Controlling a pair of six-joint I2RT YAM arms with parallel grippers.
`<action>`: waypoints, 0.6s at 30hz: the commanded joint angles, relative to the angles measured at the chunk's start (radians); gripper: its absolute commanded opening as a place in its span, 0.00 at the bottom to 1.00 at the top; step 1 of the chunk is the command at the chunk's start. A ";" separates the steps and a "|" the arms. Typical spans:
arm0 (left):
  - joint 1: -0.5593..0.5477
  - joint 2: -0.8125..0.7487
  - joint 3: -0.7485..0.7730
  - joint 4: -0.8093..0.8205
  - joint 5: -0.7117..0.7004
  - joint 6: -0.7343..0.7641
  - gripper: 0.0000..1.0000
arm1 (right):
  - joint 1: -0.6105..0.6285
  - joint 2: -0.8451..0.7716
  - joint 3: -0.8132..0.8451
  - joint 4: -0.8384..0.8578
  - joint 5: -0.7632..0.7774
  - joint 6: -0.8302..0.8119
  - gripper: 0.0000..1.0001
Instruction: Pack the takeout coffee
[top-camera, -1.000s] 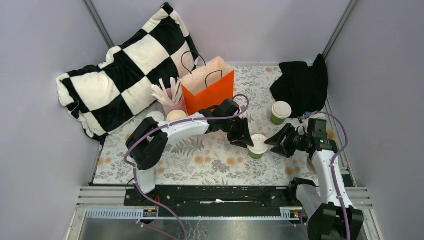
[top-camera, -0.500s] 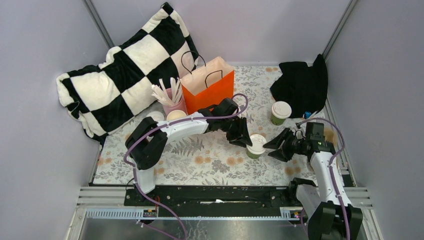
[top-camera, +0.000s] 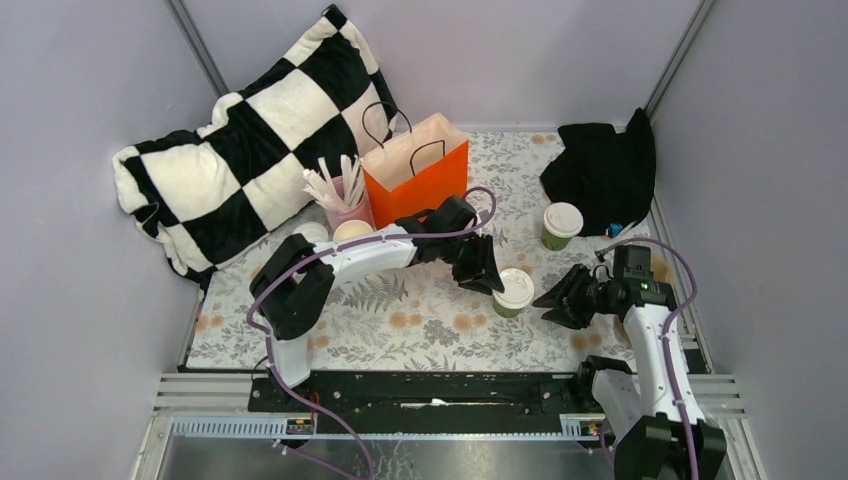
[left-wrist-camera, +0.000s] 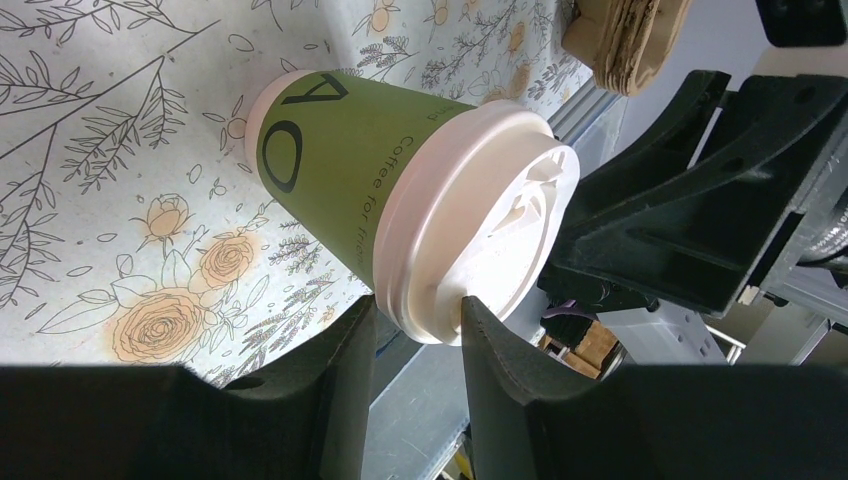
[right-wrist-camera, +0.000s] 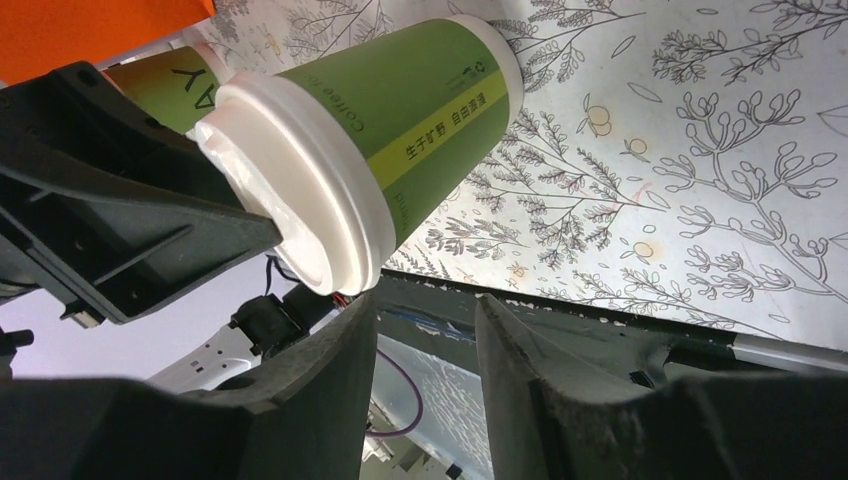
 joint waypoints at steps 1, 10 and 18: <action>0.004 -0.005 -0.038 -0.056 -0.056 0.044 0.39 | 0.007 0.049 0.038 0.024 -0.024 -0.032 0.48; 0.004 -0.005 -0.043 -0.047 -0.055 0.037 0.38 | 0.069 0.102 0.039 0.112 -0.034 0.015 0.47; 0.004 0.001 -0.040 -0.043 -0.054 0.034 0.38 | 0.120 0.125 0.017 0.158 0.022 0.048 0.46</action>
